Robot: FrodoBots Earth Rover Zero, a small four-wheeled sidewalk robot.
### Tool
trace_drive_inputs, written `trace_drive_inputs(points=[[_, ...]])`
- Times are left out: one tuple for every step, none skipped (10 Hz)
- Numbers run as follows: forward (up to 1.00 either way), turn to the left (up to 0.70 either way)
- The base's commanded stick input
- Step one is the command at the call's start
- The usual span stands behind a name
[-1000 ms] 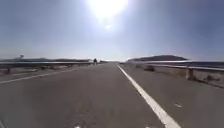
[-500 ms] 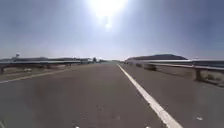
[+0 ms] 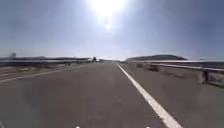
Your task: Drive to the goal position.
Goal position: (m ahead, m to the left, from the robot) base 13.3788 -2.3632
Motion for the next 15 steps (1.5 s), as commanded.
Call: trace_drive_inputs(points=[[0.70,0.00],[0.70,0.00],[0.70,0.00],[0.70,0.00],[0.70,0.00],[0.70,0.00],[0.70,0.00],[0.70,0.00],[0.70,0.00],[0.70,0.00],[0.70,0.00],[0.70,0.00],[0.70,0.00],[0.70,0.00],[0.70,0.00]])
